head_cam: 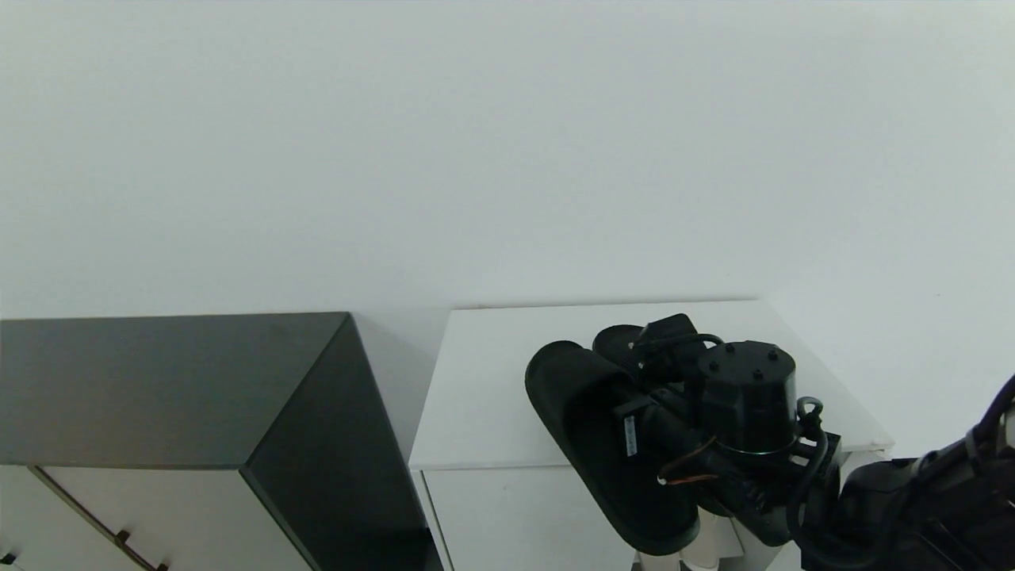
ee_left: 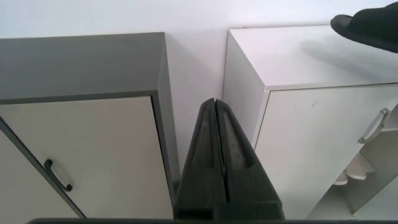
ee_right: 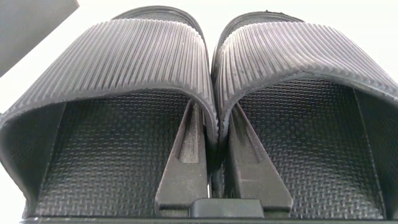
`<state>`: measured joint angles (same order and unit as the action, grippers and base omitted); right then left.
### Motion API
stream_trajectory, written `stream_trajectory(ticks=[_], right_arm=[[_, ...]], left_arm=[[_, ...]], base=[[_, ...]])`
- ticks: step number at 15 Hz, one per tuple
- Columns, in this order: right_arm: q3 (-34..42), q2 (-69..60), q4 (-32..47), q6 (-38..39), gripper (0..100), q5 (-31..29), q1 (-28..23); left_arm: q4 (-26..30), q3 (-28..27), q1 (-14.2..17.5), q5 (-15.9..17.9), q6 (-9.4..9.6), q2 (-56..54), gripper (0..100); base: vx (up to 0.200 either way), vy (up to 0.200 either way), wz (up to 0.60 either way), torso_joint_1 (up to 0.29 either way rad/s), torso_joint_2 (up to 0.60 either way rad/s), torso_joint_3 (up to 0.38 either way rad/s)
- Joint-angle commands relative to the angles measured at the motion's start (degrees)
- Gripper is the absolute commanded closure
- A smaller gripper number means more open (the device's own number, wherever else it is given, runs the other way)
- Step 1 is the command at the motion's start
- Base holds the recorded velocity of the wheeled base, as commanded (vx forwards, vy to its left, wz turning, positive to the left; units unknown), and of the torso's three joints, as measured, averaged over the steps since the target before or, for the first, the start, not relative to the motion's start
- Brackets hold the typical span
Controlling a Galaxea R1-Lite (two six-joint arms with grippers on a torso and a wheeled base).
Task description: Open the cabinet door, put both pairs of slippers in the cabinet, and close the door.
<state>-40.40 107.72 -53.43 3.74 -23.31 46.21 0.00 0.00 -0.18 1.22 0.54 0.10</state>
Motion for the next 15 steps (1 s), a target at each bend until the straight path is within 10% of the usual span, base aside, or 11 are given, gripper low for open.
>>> stream_trajectory(ticks=[1, 15], right_arm=[[0.85, 0.04, -0.01, 0.12, 100, 0.02, 0.02], [0.50, 1.88, -0.62, -0.05, 100, -0.07, 0.81]], left_arm=[[0.00, 0.00, 0.01, 0.01, -0.01, -0.01, 100], [0.00, 0.00, 0.01, 0.10, -0.01, -0.01, 100]], base=[[0.000, 0.000, 0.00, 0.000, 0.00, 0.000], [-0.171, 0.000, 0.00, 0.003, 0.00, 0.001]])
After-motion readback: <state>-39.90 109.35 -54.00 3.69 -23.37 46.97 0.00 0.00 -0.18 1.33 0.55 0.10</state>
